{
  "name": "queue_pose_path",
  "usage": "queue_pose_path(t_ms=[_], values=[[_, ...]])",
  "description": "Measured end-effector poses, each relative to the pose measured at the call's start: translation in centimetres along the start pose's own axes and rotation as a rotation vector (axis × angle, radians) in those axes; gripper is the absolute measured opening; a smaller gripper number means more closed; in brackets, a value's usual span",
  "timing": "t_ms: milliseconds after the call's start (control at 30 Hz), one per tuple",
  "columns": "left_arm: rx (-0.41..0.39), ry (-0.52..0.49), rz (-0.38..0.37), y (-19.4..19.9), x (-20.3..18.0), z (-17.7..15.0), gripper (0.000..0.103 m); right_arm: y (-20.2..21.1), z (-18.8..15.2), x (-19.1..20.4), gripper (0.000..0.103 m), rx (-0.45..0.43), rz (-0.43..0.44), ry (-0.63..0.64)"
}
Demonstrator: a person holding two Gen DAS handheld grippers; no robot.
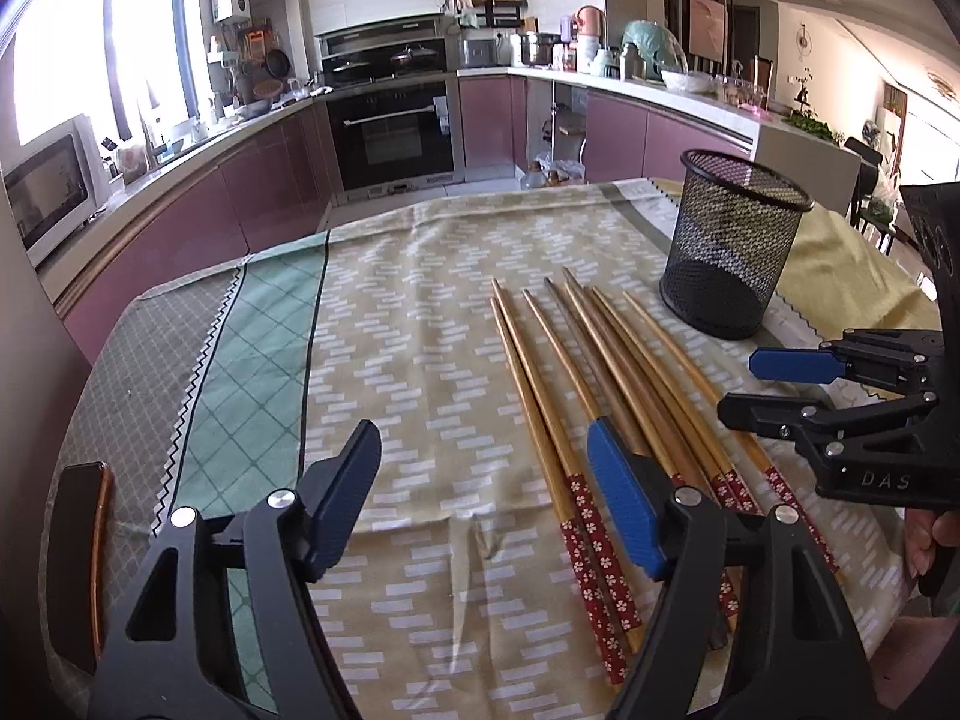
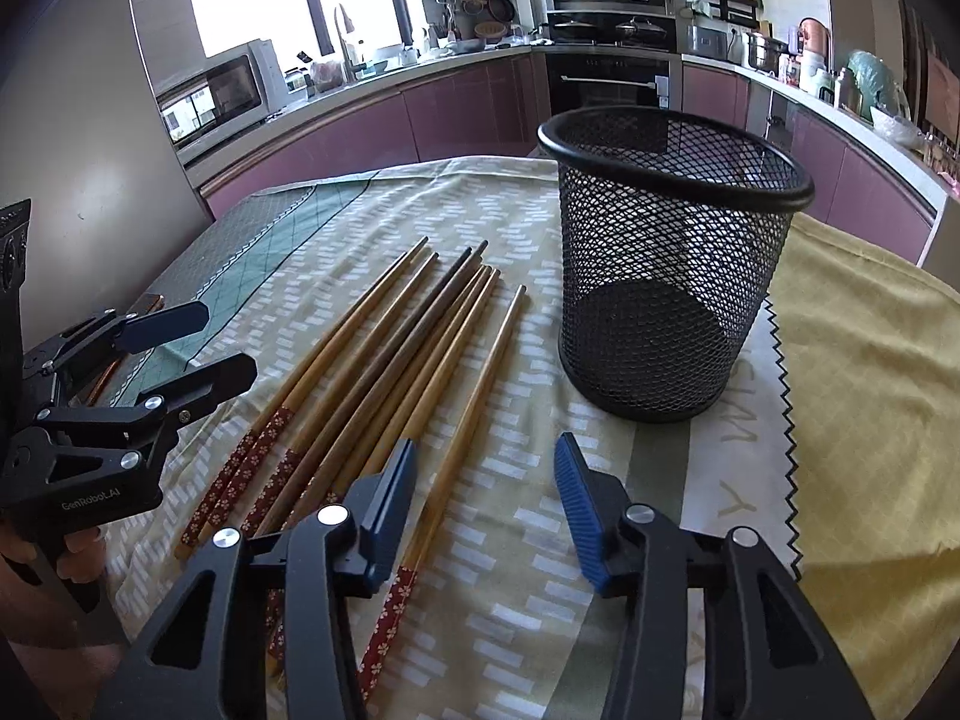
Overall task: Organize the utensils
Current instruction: 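Close the right gripper on one chopstick while the left gripper grasps another chopstick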
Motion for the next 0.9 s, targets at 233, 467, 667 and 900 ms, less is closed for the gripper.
queue_pose_path(t_ms=[233, 467, 667, 900], values=[[0.116, 0.005, -0.039, -3.5, 0.2, -0.5, 0.059, -0.1, 0.3, -0.5, 0.038, 0.026, -0.007, 0.016], [0.149, -0.019, -0.027, -5.0, -0.3, 0.1, 0.058, -0.5, 0.7, 0.0, 0.033, 0.036, -0.031, 0.052], [0.168, -0.009, -0.063, -6.2, -0.4, 1.4, 0.035, -1.2, 1.4, 0.3, 0.019, 0.042, -0.027, 0.052], [0.172, 0.014, -0.081, -7.2, -1.3, 2.3, 0.010, -1.5, 1.7, -0.6, 0.006, 0.043, 0.023, -0.031]])
Point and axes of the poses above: each gripper's, at about its wrist camera, not at the fingertips, and y roughly against the way its jaws point, x to its left, z to its top, the point moved 4 cm from there along -y, roughly the way its jaws point, and after that the axes turned 9 degrees about -z, right-handed, at the moved point
